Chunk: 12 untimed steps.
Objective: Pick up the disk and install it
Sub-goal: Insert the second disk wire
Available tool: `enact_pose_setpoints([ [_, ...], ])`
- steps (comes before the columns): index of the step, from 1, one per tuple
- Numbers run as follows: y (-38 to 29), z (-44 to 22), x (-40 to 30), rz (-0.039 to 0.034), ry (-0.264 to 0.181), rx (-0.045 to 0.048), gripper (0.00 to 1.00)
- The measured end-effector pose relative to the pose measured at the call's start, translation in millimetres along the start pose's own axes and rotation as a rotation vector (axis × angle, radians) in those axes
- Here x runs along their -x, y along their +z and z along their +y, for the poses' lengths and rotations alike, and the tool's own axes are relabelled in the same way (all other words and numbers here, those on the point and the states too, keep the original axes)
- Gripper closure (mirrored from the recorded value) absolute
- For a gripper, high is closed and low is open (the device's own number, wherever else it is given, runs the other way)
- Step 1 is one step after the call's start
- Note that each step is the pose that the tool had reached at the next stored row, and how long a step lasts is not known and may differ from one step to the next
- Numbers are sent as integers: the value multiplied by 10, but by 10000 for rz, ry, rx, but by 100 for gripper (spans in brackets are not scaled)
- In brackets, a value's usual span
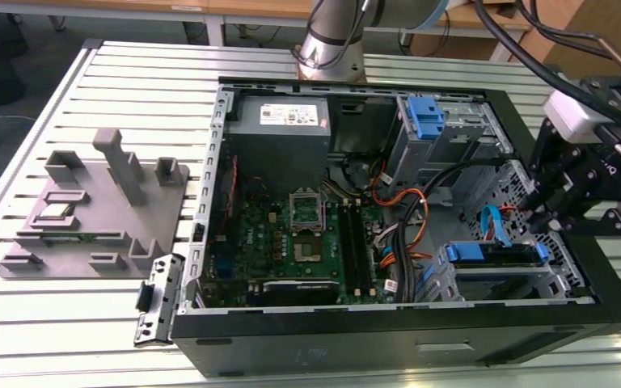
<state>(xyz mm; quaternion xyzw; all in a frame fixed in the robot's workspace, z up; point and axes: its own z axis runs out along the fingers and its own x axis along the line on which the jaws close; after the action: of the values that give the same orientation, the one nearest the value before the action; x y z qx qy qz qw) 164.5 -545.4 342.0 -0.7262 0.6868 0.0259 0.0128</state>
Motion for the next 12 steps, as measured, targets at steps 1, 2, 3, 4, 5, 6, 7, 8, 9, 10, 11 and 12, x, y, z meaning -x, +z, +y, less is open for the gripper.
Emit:
enact_pose_setpoints([
  [1, 0, 0, -6, 1, 0, 0, 64],
  [2, -1, 1, -14, 1, 0, 0, 64],
  [3, -1, 2, -22, 1, 1, 1, 64],
  [4, -1, 2, -26, 2, 1, 0, 64],
  [5, -2, 2, -29, 3, 1, 0, 64],
  [6, -2, 6, -30, 4, 1, 0, 64],
  [7, -2, 13, -34, 5, 2, 1, 64],
  [8, -2, 21, -39, 7, 2, 0, 64],
  [9, -2, 31, -43, 8, 1, -2, 64],
  [10, -2, 41, -48, 7, 1, -3, 64],
  [11, -1, 52, -54, 6, 1, -5, 64],
  [12, -2, 64, -60, 7, 1, -7, 64],
])
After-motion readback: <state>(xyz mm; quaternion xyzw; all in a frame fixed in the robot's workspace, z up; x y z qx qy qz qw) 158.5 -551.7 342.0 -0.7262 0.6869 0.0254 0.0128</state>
